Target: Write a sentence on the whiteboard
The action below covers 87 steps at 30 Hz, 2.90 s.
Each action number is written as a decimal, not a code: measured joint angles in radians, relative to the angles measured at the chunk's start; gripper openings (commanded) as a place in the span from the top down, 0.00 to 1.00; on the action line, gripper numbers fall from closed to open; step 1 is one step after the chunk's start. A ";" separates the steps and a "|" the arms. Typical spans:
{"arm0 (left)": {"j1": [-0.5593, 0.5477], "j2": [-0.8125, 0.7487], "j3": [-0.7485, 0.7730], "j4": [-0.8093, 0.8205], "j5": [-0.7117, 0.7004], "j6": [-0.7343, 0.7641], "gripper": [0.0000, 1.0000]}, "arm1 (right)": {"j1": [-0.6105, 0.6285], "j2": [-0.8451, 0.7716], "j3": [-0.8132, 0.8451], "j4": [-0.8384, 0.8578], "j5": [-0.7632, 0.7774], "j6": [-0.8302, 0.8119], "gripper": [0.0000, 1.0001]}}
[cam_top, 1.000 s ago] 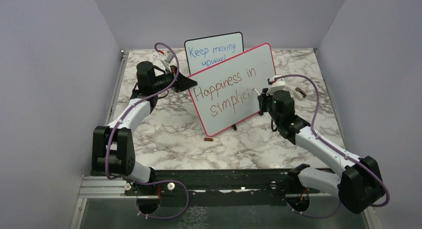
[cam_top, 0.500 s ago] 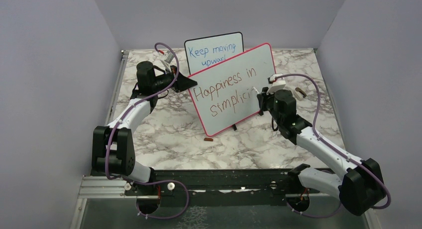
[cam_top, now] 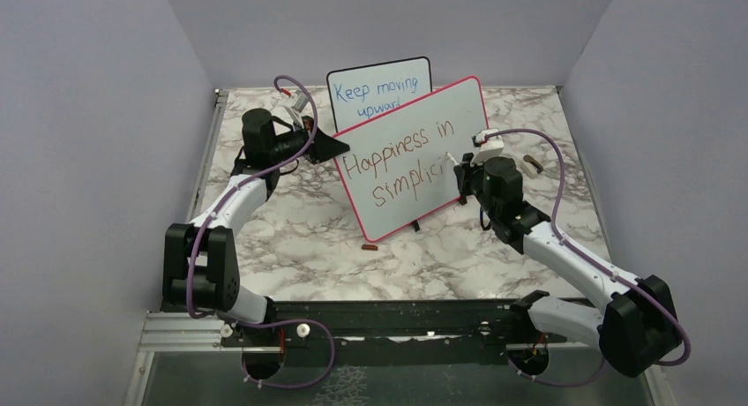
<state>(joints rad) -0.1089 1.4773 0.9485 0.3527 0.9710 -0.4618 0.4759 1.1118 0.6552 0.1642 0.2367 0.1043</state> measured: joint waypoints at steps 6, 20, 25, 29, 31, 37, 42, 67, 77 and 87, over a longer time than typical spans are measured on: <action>0.000 0.000 0.000 0.000 0.000 0.000 1.00 | 0.000 -0.005 -0.001 -0.011 0.000 0.008 0.99; 0.000 0.000 0.000 -0.001 0.000 0.000 1.00 | 0.000 -0.020 -0.019 -0.048 -0.003 0.035 0.99; 0.000 0.000 0.000 -0.001 0.000 0.001 1.00 | 0.000 -0.026 -0.027 -0.054 -0.003 0.042 0.99; 0.000 0.000 0.000 -0.001 0.000 0.001 1.00 | 0.000 -0.033 -0.036 -0.070 -0.003 0.049 0.99; 0.000 0.000 0.000 -0.001 0.000 0.001 1.00 | 0.000 -0.037 -0.039 -0.079 -0.003 0.053 0.99; 0.000 0.000 0.000 -0.001 0.000 0.001 1.00 | 0.000 -0.040 -0.043 -0.089 -0.002 0.053 0.99; 0.000 0.000 0.000 -0.001 0.000 0.001 1.00 | 0.000 -0.040 -0.043 -0.089 0.011 0.053 0.99; -0.001 0.000 0.002 -0.003 0.000 0.002 1.00 | 0.000 -0.035 -0.043 -0.049 0.058 0.042 0.99; -0.001 0.000 0.002 -0.003 0.000 0.003 1.00 | 0.000 -0.028 -0.023 -0.021 0.065 0.031 0.99; -0.001 0.000 0.002 -0.003 0.000 0.003 1.00 | -0.013 0.005 -0.019 0.000 0.065 0.026 0.99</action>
<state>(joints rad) -0.1101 1.4773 0.9501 0.3492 0.9710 -0.4591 0.4625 1.1168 0.6365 0.1642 0.3016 0.1303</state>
